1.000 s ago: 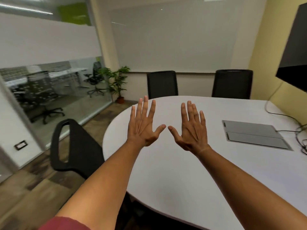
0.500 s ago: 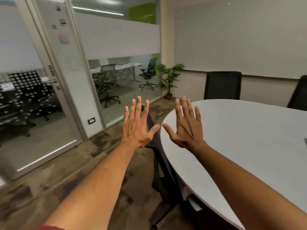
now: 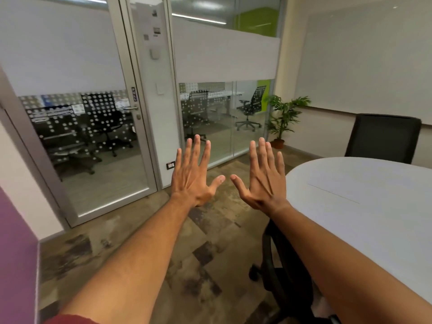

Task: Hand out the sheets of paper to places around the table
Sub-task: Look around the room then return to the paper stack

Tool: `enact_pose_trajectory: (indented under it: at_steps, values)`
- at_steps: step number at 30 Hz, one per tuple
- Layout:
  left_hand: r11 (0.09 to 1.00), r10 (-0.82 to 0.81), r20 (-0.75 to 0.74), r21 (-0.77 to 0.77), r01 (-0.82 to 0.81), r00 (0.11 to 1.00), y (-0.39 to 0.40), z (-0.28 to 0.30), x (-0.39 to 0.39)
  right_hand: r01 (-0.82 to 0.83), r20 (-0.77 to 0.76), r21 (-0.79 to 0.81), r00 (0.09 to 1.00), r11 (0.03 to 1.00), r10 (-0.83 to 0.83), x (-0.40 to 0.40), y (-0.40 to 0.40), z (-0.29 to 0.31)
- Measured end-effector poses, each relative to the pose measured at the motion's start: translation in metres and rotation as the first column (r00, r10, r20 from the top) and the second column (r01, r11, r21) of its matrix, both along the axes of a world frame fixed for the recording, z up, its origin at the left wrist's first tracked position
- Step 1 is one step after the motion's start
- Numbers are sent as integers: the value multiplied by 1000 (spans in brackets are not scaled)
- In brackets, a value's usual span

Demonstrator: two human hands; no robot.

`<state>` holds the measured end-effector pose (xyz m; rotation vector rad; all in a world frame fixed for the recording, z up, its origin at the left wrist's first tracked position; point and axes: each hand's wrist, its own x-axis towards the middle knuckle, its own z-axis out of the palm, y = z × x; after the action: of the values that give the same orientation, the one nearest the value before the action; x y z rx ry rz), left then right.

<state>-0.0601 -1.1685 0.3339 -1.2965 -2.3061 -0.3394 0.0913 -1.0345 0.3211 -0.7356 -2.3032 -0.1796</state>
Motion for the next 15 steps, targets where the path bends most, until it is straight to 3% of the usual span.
enact_pose_trajectory:
  at_steps: [15]
  values:
    - [997,71,1,16,-71,998,108,-1,-170,-39,1,19,999,999,39,-183,112,-3]
